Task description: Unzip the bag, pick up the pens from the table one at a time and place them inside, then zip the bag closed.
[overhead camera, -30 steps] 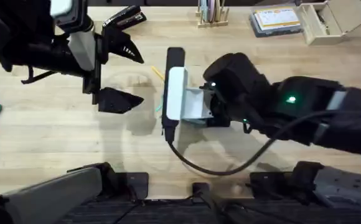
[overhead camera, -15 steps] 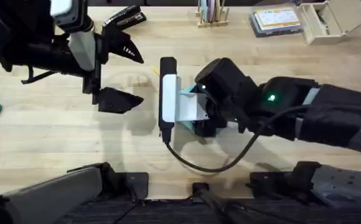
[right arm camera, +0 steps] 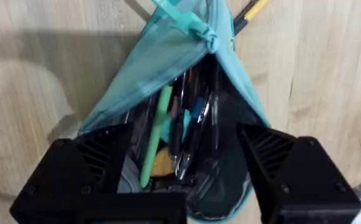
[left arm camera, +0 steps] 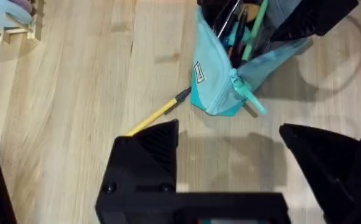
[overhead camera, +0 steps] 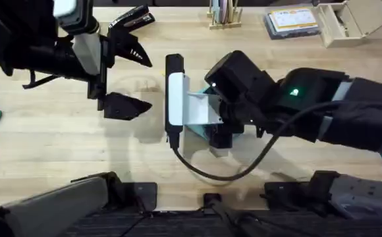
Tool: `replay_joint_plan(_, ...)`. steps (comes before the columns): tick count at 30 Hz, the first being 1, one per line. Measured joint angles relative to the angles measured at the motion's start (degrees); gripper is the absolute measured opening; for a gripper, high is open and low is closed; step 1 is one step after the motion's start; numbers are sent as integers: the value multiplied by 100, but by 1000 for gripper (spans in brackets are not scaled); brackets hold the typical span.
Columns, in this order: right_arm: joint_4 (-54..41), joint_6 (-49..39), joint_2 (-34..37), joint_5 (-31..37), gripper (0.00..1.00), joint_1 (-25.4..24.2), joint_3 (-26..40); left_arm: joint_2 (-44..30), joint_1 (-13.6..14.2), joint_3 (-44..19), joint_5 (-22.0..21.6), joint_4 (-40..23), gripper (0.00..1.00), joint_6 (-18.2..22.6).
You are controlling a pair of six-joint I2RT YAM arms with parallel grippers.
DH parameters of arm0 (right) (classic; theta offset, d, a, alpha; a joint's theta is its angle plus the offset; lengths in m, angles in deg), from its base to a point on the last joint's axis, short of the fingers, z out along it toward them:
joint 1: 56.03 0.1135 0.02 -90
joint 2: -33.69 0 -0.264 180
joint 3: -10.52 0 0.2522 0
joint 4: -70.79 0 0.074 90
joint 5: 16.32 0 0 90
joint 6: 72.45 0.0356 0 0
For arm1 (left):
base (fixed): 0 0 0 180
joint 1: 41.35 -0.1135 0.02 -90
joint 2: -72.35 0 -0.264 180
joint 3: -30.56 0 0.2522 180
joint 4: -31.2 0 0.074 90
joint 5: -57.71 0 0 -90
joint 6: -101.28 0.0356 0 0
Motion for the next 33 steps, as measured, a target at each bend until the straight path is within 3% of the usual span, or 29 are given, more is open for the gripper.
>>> replay_joint_plan(2,-2,0,0,0,998,0,0,0,0,0,0,0,993,0)
replay_joint_plan(4,-1094,113,9,-12,998,-2,364,0,0,0,0,2,993,0)
replay_joint_plan(6,-1514,290,-139,-19,998,0,671,0,0,0,0,34,993,0)
replay_joint_plan(13,-1858,1128,-969,-31,998,0,1472,0,0,0,0,427,993,1)
replay_joint_plan(22,-1891,2476,-1949,-64,998,0,1550,0,0,0,-18,700,993,2)
replay_joint_plan(24,-1890,2761,-2231,-66,998,0,1556,0,30,0,-291,846,990,-1)
replay_joint_plan(26,-1883,2883,-2262,-66,998,0,1563,0,277,0,-749,1182,990,-168)
replay_joint_plan(27,-1814,2922,-2195,-68,998,0,1563,0,576,0,-1132,1579,991,-434)
replay_joint_plan(33,-1632,2943,-1960,-70,998,0,1563,-157,978,0,-1581,2317,991,-728)
